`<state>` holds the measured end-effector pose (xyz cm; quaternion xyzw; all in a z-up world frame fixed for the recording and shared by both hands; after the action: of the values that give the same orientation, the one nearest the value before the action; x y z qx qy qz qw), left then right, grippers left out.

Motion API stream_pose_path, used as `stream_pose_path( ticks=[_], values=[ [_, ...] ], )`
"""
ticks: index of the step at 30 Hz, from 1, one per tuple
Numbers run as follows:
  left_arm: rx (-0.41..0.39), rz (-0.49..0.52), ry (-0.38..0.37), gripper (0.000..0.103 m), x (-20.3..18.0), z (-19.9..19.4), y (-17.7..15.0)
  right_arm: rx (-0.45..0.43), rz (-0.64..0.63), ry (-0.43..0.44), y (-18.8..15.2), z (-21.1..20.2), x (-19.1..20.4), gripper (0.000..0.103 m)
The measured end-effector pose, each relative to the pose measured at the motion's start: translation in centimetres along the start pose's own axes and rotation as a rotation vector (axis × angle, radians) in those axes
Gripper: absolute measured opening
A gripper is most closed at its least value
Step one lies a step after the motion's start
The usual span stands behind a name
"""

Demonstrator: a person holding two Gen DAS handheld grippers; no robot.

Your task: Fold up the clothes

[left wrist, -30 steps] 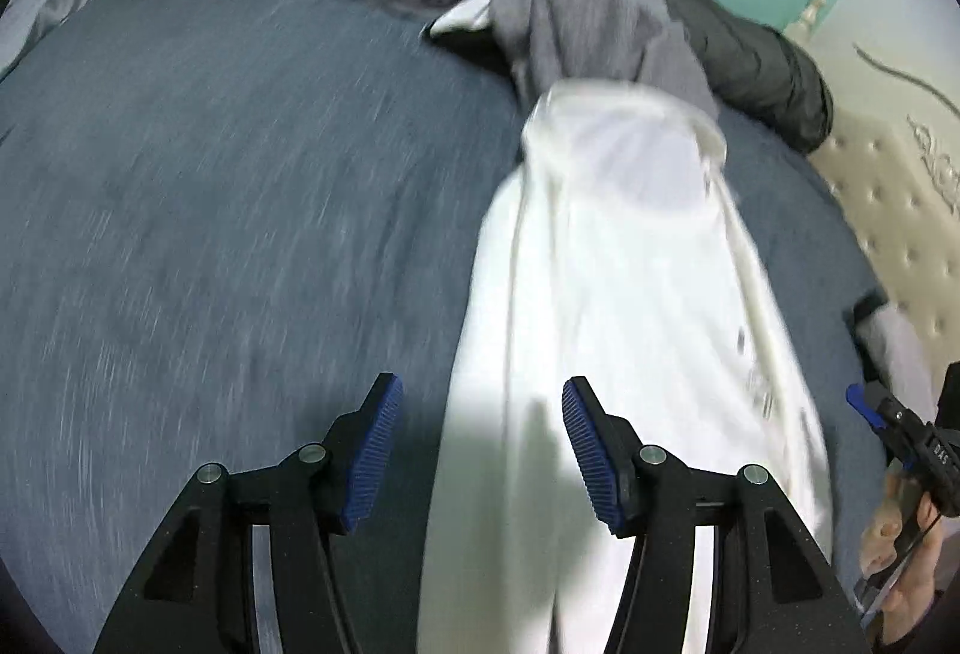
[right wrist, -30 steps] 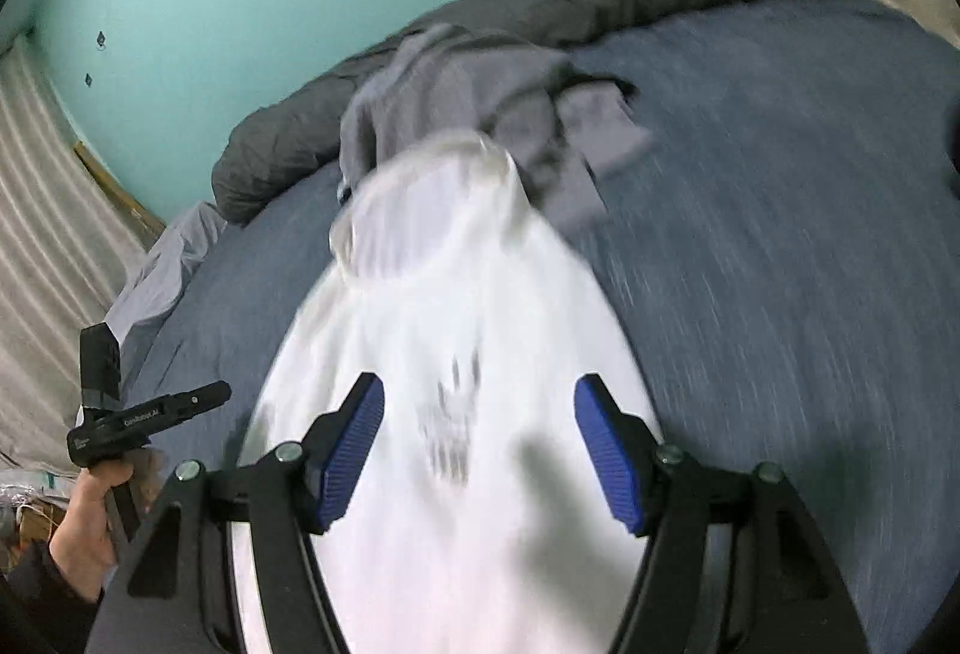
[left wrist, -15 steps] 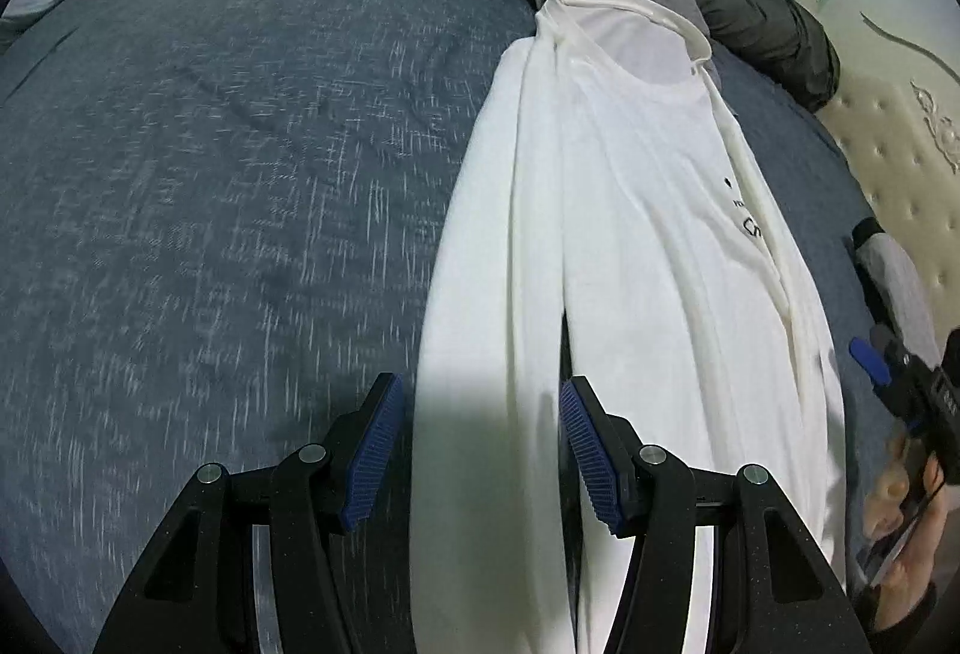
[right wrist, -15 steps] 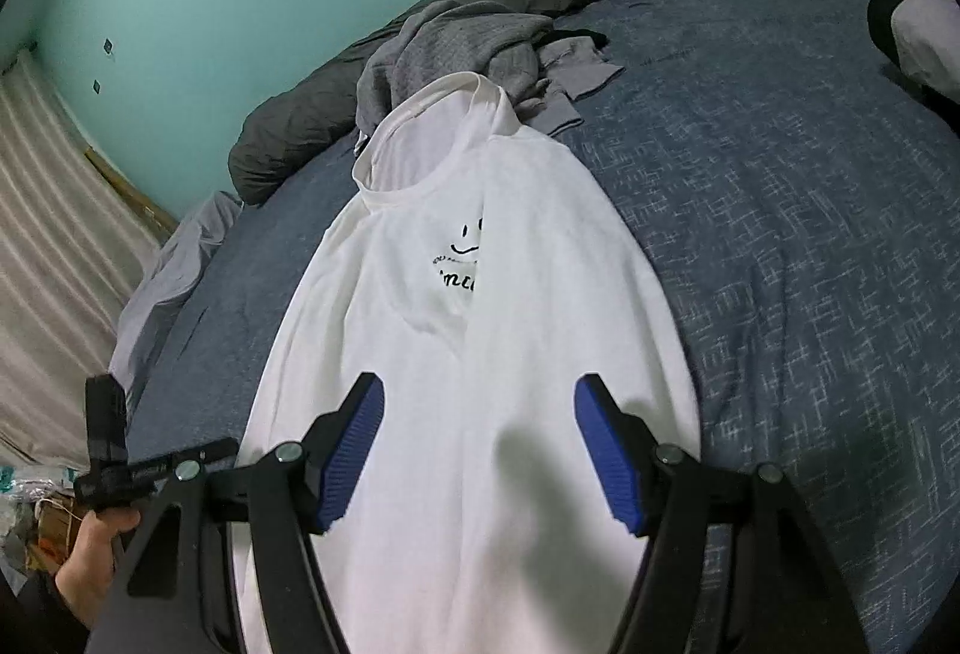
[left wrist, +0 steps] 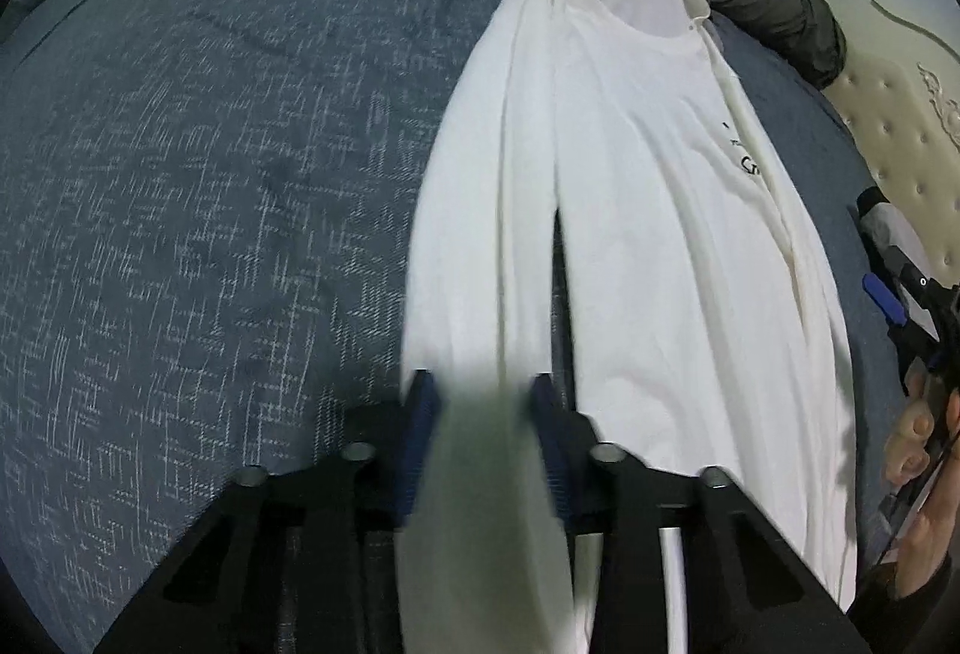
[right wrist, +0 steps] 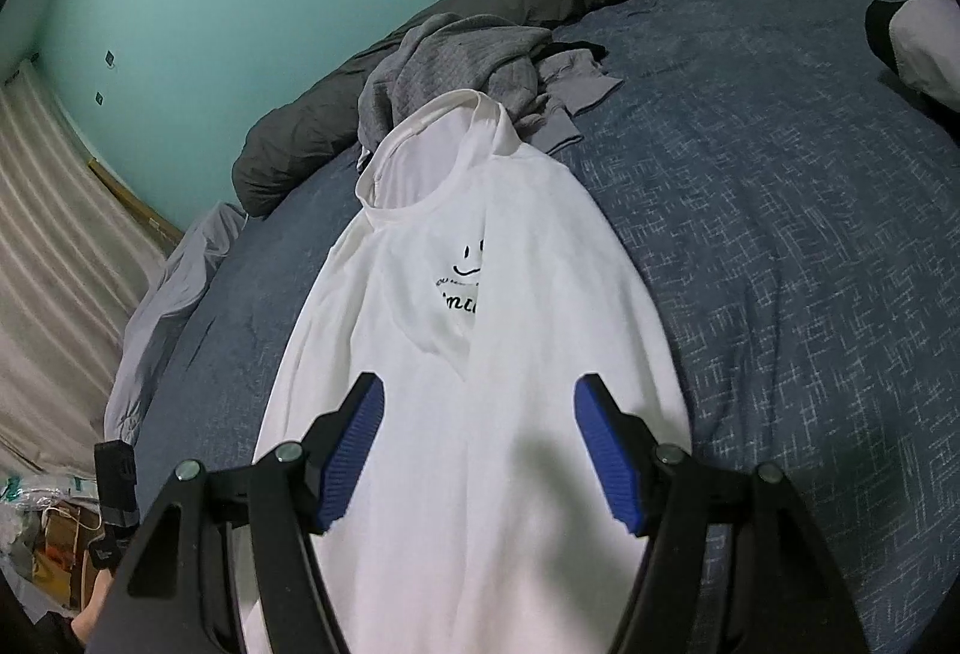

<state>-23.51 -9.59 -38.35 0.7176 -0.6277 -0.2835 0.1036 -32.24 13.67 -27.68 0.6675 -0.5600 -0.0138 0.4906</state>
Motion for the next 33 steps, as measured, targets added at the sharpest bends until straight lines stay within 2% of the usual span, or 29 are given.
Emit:
stream_pose_path(
  ticks=[1,6,17,22,29,33],
  values=[
    [0.004,0.000,0.001,0.016,0.1,0.0,-0.1,0.003,0.001,0.004,0.0,0.1,0.1,0.067],
    [0.009,0.009,-0.005,0.004,0.1,-0.5,-0.2,0.000,0.011,0.009,0.1,0.1,0.0,0.067],
    [-0.009,0.046,0.008,0.003,0.0,-2.6,-0.1,0.002,0.040,0.015,0.1,0.2,-0.4,0.067],
    [0.021,0.050,0.009,0.004,-1.0,-1.4,-0.5,0.004,0.048,0.019,0.1,0.2,-0.4,0.067],
    [0.011,0.039,0.005,0.004,-0.5,-2.0,-0.4,0.002,0.059,0.020,0.2,0.2,-0.6,0.067],
    [0.005,0.033,0.003,0.000,-0.3,-2.3,-0.3,0.004,0.068,0.019,0.2,0.3,-0.8,0.067]
  ],
)
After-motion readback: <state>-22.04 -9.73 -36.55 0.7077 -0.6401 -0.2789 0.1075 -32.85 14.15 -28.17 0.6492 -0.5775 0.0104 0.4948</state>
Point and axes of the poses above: each gripper's, at about its wrist camera, not at the fingertips, and z roughly the way its jaws point, x to its left, y to its top, the point moved 9 cm from there along z, roughly the way its jaws point, and after that the axes turned 8 degrees about -x, right-handed, at the moved point
